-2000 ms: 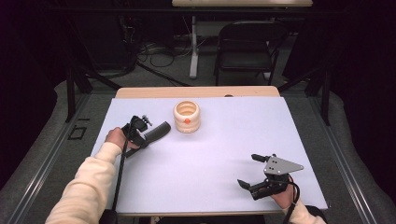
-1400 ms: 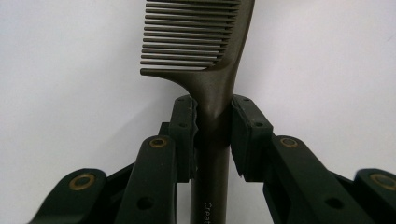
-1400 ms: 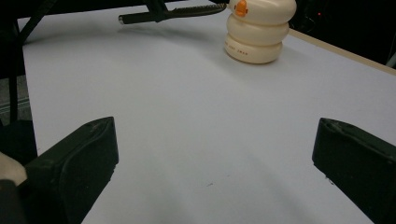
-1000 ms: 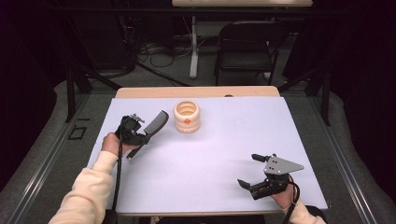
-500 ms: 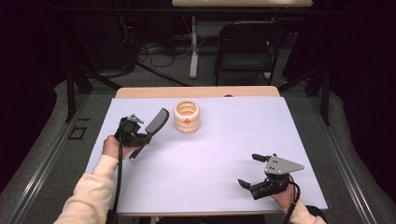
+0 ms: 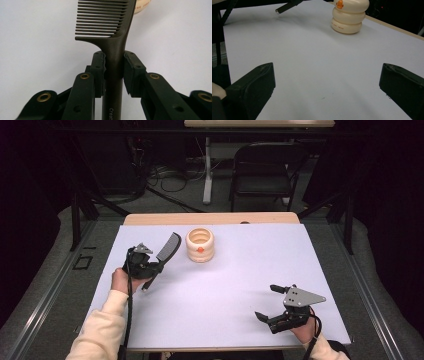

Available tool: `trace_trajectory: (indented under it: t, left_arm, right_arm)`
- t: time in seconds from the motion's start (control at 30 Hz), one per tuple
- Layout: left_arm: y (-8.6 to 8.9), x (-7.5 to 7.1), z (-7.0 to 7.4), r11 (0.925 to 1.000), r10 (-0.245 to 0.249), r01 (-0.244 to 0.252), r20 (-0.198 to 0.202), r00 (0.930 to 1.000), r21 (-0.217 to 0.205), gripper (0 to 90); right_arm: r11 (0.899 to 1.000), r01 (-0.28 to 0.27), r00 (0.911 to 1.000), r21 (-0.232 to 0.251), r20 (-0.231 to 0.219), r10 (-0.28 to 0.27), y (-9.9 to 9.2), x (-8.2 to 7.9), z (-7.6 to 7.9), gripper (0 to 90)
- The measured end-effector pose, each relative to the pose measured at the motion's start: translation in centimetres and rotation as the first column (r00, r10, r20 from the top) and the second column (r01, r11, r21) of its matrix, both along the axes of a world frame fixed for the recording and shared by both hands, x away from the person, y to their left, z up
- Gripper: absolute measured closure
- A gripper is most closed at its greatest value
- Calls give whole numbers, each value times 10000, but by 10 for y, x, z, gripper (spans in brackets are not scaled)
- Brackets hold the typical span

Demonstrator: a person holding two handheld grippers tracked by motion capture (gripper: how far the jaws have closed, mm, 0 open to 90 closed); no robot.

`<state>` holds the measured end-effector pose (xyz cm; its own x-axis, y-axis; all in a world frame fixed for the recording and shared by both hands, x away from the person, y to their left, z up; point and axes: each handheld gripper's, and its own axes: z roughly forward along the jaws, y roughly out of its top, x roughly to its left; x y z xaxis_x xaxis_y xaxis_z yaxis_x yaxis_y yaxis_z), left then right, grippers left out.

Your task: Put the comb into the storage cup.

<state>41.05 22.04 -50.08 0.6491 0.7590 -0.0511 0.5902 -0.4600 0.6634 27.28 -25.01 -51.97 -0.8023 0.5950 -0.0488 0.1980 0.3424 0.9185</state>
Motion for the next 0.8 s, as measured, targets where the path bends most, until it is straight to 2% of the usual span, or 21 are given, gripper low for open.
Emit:
trace_trajectory:
  t: [0.23, 0.53, 0.8]
  left_arm:
    - [-1, -2, 0, 9996, 38, -26, 409, 9992, -288, 720]
    - [-4, -3, 0, 9990, 1, 19, 450, 9990, -448, 720]
    - [-1, -5, 2, 9973, 164, -109, 753, 9970, -724, 721]
  right_arm:
    - [10000, 30, 10000, -8, 9, -30, 0, 0, 0, 0]
    - [10000, 24, 10000, 5, 15, -24, 0, 0, 0, 0]
    - [10000, 40, 10000, -4, 4, -40, 0, 0, 0, 0]
